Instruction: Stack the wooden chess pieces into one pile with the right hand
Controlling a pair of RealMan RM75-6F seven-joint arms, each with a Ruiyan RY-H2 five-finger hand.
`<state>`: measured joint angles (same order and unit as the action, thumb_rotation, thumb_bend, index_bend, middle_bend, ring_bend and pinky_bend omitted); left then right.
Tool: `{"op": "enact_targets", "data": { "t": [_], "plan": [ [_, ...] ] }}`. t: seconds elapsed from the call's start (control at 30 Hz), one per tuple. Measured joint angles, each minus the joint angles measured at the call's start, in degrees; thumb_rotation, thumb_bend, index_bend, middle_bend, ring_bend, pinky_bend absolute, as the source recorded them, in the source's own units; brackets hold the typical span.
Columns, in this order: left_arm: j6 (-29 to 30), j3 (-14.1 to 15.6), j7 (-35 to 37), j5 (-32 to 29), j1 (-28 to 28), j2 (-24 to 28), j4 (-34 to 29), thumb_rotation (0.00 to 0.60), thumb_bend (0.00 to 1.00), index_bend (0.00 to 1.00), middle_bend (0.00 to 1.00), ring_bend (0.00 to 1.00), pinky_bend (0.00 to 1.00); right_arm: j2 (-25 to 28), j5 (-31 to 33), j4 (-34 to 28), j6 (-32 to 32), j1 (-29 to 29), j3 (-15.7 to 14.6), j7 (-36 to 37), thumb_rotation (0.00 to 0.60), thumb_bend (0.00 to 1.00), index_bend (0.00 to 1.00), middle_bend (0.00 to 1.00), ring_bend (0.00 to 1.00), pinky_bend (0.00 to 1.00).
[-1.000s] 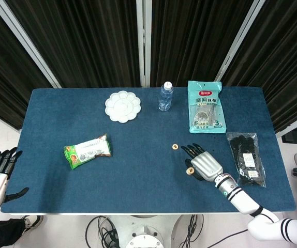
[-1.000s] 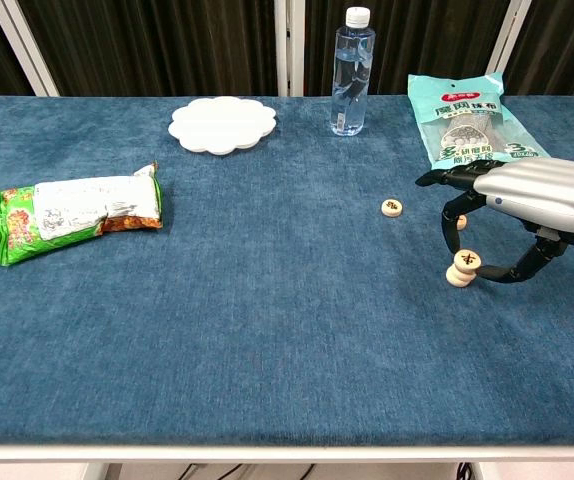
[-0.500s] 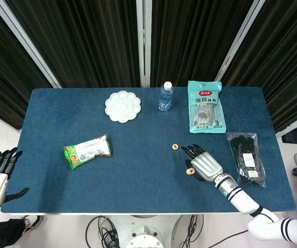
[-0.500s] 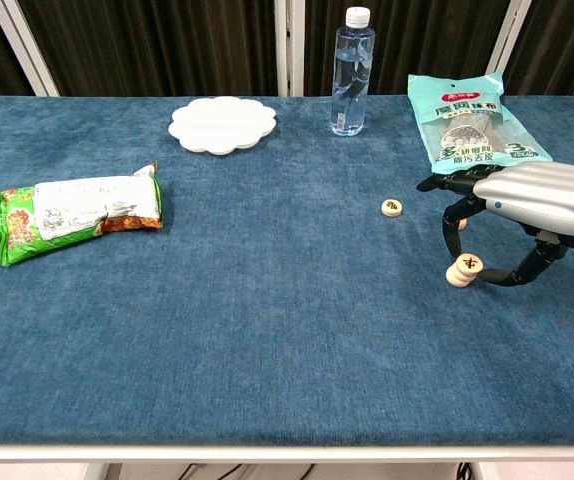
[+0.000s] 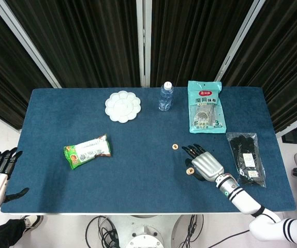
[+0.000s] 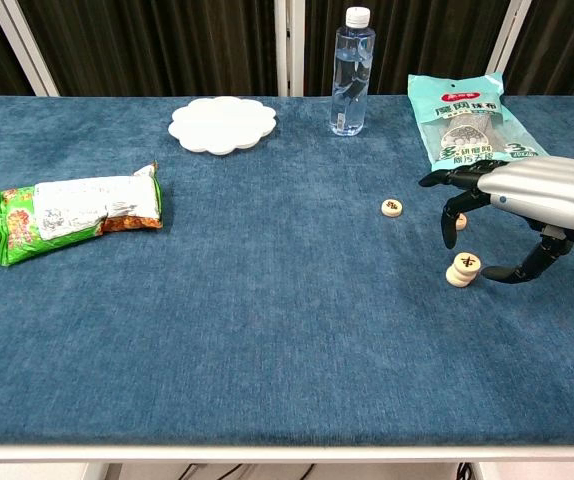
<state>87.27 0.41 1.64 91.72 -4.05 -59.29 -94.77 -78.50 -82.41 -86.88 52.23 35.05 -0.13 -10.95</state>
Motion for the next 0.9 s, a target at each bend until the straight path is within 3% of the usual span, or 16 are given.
{"op": "enact_targets", "data": {
  "t": [0.23, 0.43, 0.6, 0.9],
  "plan": [
    [0.63, -0.05, 0.19, 0.17, 0.21, 0.21, -0.11, 0.600, 0.00, 0.07, 0.00, 0.00, 0.00, 1.26, 0.75, -0.80, 1.00, 0.28, 2.15, 1.84, 0.600, 0.23, 0.39, 0.02, 0.00, 0.00],
    [0.66, -0.01, -0.23, 0.47, 0.19, 0.14, -0.12, 0.600, 0.00, 0.07, 0.00, 0.00, 0.00, 0.27, 5.86, 1.76, -1.94, 2.73, 5.59, 2.05, 0.600, 0.23, 0.36, 0.02, 0.00, 0.00],
    [0.90, -0.06, 0.07, 0.45, 0.28, 0.12, 0.09, 0.600, 0.00, 0.07, 0.00, 0.00, 0.00, -3.66, 13.24, 7.36, -6.37, 6.03, 7.89, -1.27, 0.600, 0.23, 0.36, 0.02, 0.00, 0.00],
    [0.55, -0.07, 0.67, 0.27, 0.16, 0.14, 0.54, 0.600, 0.00, 0.07, 0.00, 0.00, 0.00, -13.35, 20.60, 14.53, -6.40, 9.79, 9.98, -9.61, 0.600, 0.23, 0.36, 0.02, 0.00, 0.00]
  ]
}}
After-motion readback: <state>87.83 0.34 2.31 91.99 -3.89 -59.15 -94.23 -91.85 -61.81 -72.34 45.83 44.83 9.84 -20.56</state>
